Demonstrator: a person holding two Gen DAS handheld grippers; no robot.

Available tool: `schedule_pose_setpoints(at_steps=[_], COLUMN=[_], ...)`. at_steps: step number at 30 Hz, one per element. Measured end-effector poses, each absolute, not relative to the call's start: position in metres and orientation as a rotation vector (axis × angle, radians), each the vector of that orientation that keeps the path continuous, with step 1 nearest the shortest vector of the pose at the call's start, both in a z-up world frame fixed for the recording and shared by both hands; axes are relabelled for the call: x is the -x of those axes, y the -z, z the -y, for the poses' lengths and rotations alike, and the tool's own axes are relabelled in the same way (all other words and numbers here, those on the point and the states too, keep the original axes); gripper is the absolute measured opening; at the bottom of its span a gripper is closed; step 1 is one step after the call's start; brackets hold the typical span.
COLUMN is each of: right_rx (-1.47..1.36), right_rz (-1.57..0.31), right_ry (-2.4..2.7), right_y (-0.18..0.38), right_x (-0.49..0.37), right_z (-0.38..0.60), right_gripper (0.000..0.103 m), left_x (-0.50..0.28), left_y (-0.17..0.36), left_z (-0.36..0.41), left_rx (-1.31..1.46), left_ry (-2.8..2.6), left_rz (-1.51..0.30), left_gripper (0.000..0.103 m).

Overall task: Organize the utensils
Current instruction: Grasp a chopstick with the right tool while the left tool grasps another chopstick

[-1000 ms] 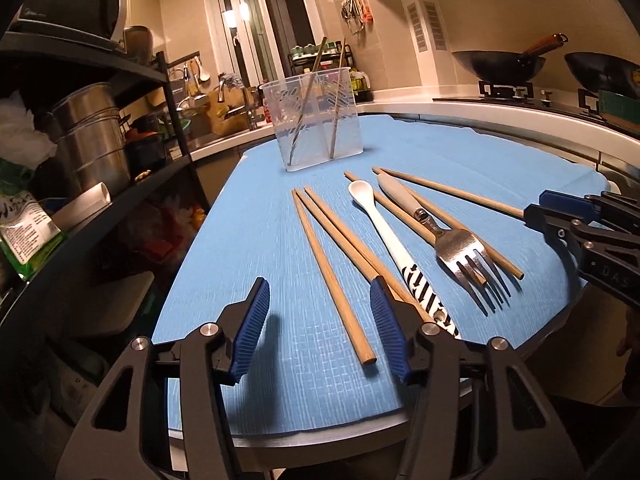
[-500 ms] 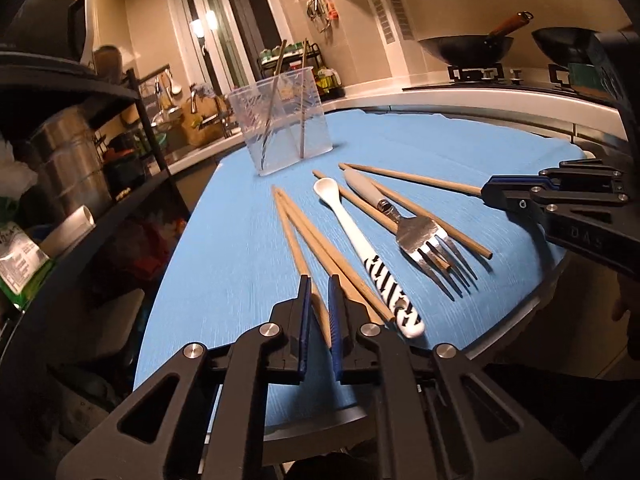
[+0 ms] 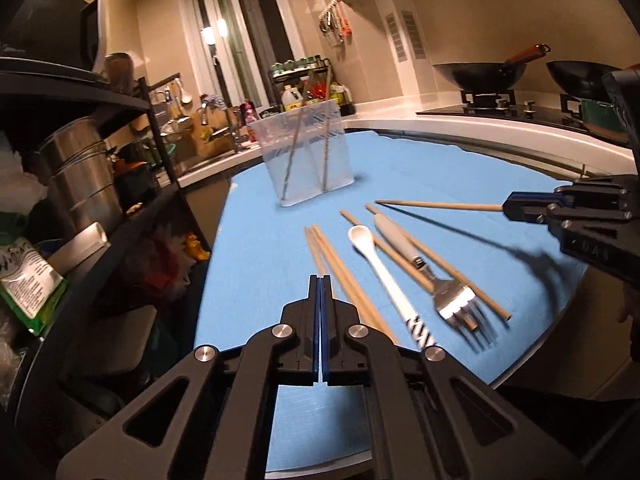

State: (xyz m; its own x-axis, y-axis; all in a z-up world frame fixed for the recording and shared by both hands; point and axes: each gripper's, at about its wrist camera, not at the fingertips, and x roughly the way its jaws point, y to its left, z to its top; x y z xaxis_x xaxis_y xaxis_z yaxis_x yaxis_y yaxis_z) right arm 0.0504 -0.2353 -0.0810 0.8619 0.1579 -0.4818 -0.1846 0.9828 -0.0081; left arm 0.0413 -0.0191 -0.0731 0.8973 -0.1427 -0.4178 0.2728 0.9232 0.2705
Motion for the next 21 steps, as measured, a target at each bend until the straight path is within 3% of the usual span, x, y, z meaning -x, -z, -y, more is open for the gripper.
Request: schedule_pose_setpoints(at_steps=[1, 3, 4, 13, 14, 15, 17, 21], right_rx=[0.058, 0.066, 0.065, 0.048, 0.039, 0.043, 0.077, 0.073], right_rz=[-0.51, -0.532, -0.542, -0.558, -0.555, -0.549, -0.541, -0.544], right_ry=[-0.174, -0.164, -0.161, -0.166, -0.166, -0.167, -0.175, -0.189], right_y=[0.084, 0.093, 0.096, 0.111, 0.112, 0.113, 0.113, 0.112], right_x=[-0.051, -0.053, -0.054, -0.059, -0.058, -0.057, -0.055, -0.059], right_z=[0.235, 0.233, 0.233, 0.227, 0.227, 0.226, 0.224, 0.225], right_gripper=[0.007, 0.007, 0.007, 0.007, 0.007, 0.007, 0.007, 0.007], left_x=[-0.04, -0.038, -0.034, -0.022, -0.026, -0.032, -0.036, -0.023], left_y=[0.076, 0.086, 0.09, 0.105, 0.106, 0.108, 0.113, 0.123], left_z=[0.017, 0.013, 0.011, 0.016, 0.017, 0.019, 0.024, 0.031], left_rx=[-0.335, -0.331, -0.326, -0.359, -0.346, -0.342, -0.355, -0.426], left_ry=[0.193, 0.15, 0.14, 0.161, 0.161, 0.164, 0.184, 0.195], left_rz=[-0.399, -0.446, -0.449, -0.438, -0.44, -0.452, -0.435, -0.356], left_gripper=[0.01, 0.071, 0.075, 0.07, 0.062, 0.047, 0.032, 0.022])
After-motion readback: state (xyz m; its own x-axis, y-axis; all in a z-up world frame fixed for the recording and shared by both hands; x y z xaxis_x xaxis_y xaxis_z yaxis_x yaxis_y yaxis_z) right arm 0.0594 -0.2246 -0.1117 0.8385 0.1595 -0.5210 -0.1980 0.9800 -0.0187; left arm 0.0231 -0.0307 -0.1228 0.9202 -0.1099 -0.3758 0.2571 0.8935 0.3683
